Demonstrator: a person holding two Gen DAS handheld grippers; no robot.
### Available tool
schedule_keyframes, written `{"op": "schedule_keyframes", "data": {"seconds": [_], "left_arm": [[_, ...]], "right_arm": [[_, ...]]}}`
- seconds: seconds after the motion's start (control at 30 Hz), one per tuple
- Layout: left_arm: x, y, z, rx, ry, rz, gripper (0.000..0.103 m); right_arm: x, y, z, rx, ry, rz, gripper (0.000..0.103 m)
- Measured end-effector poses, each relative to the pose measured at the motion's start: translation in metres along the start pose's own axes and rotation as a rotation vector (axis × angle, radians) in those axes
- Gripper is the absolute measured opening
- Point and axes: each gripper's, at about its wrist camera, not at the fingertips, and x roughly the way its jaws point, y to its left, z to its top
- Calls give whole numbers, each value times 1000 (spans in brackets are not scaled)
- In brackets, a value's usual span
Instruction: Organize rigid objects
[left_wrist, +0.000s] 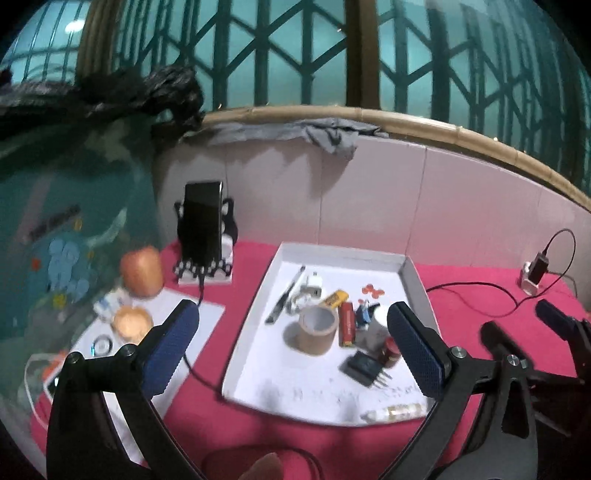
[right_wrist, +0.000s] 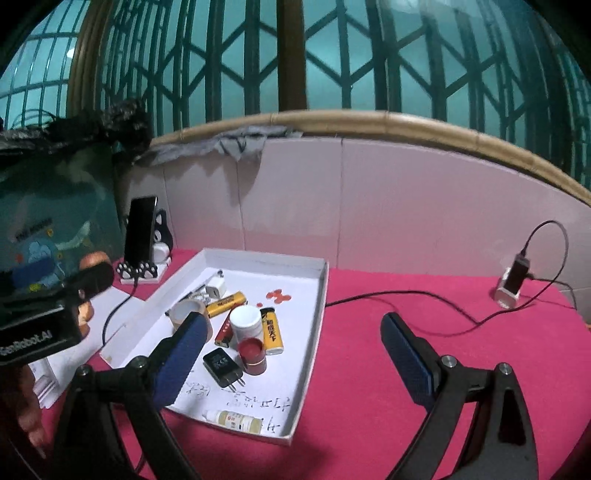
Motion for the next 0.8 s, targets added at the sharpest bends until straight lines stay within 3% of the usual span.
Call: {"op": "schedule_keyframes", "data": {"seconds": [0.07, 0.43, 0.47, 0.67, 0.8], "left_arm": [[-8, -2, -1, 11, 17, -1, 103], [-66, -21, -21, 83, -49, -16, 103], [-69, -23, -22, 88, -48, -20, 103], [-80, -28, -30, 105, -32, -26, 103], [-86, -28, -37, 107, -21, -22, 103]], "right_arm": [[-13, -4, 1, 3, -15, 5, 95], [-80, -28, 1, 55, -111, 25, 98], [-86, -29, 1, 57, -126, 27, 103], [-134, -40, 0, 92, -234, 2, 103], [-157, -55, -6, 168, -261, 53, 103]]}}
